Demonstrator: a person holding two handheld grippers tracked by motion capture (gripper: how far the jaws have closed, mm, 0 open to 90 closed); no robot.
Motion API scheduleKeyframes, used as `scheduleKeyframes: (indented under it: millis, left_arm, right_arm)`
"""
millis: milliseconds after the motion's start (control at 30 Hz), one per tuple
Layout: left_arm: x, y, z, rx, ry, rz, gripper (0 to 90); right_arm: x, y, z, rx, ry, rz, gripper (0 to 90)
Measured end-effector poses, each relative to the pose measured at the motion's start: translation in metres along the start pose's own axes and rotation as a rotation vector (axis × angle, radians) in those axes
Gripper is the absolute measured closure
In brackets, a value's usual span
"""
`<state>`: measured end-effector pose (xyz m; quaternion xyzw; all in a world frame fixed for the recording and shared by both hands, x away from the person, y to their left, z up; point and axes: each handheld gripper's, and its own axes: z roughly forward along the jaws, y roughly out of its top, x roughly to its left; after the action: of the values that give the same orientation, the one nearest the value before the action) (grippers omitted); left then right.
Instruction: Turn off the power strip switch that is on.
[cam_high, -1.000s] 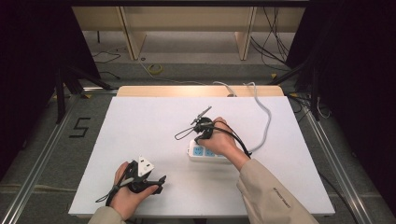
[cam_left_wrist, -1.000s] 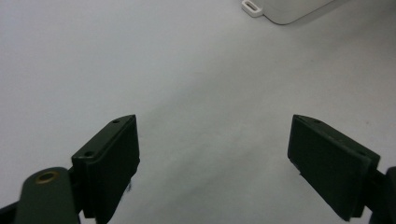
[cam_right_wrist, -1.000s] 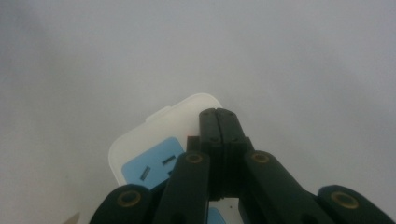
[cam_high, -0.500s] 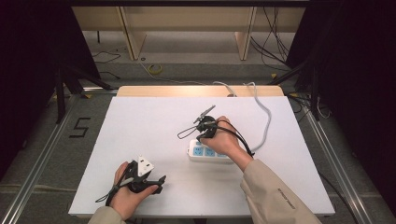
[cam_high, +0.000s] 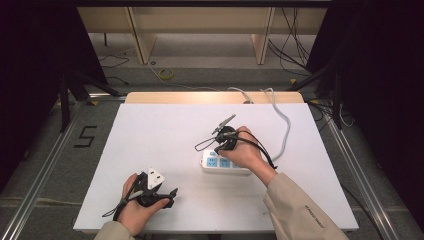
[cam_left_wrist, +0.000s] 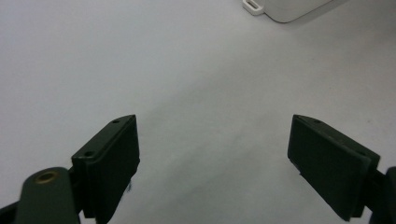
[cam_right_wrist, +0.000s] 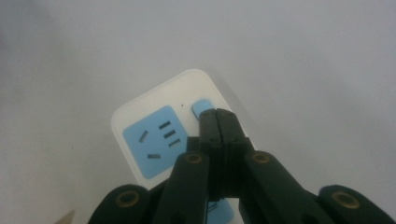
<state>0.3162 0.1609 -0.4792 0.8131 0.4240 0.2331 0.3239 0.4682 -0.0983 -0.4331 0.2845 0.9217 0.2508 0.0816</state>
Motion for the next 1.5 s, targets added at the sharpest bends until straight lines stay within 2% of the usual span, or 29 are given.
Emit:
scheduleKeyframes:
  millis: [233, 600, 767, 933, 1500]
  left_arm:
    - [-0.001, 0.0, 0.001, -0.002, 0.002, -0.002, 16.6]
    - [0.0, -0.001, 0.001, 0.003, 0.003, -0.001, 16.6]
    - [0.0, -0.001, 0.0, 0.0, 0.003, -0.003, 16.6]
    - [0.0, -0.001, 0.001, 0.001, 0.005, -0.004, 16.6]
    - [0.0, -0.001, 0.001, 0.006, 0.006, -0.006, 16.6]
  right_arm:
    - [0.0, -0.011, -0.008, -0.007, 0.011, 0.018, 90.0]
    - [0.004, -0.027, -0.018, -0.023, 0.024, -0.004, 88.4]
    - [0.007, -0.037, -0.023, -0.019, 0.026, 0.005, 86.1]
    - [0.008, -0.046, -0.032, -0.037, 0.021, -0.015, 83.9]
    - [0.011, -0.088, -0.049, -0.08, 0.045, 0.025, 72.1]
